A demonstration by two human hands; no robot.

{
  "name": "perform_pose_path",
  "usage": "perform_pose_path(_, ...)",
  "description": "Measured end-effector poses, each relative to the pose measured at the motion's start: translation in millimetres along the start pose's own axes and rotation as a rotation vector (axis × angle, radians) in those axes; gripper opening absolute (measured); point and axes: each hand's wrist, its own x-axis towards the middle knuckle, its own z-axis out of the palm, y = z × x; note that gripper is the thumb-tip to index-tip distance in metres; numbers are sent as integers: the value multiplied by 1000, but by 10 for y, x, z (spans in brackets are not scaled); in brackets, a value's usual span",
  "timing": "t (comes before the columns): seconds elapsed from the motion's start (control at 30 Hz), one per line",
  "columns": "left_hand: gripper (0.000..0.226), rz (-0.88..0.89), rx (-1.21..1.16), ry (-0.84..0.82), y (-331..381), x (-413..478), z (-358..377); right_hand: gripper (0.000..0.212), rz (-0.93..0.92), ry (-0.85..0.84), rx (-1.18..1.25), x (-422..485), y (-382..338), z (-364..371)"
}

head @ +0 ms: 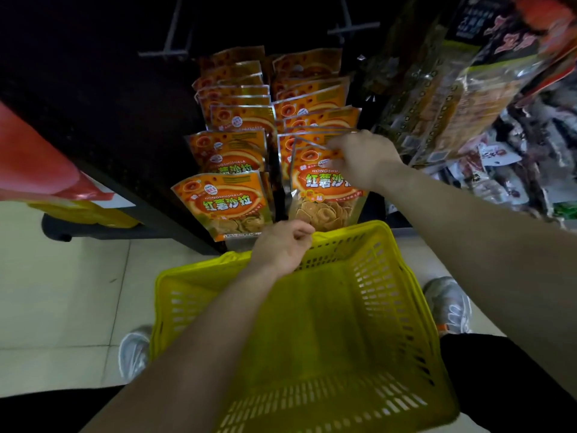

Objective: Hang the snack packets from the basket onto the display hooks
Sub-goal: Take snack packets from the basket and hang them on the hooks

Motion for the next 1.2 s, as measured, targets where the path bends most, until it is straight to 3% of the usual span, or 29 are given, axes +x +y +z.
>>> perform_pose_path(0.27, 19, 27, -3, -113, 68, -5, 216, 25, -17, 78, -23, -159, -43, 25)
perform_pose_path(0.5, 30, 0, -41, -66, 111, 281, 96, 25, -25, 131, 6, -196, -32, -17)
perform_pose_path(0.63, 32, -24, -56, -142, 174, 449, 171, 23, -45, 124, 10, -146, -40, 1)
perform_pose_path(0.83, 32, -1, 26, -7, 127, 460, 276, 25, -58, 112, 78, -47, -18, 65)
perform_pose_path(1.2, 42, -48, 60, -135, -4, 465, 285, 31, -62, 40, 87, -91, -91, 171)
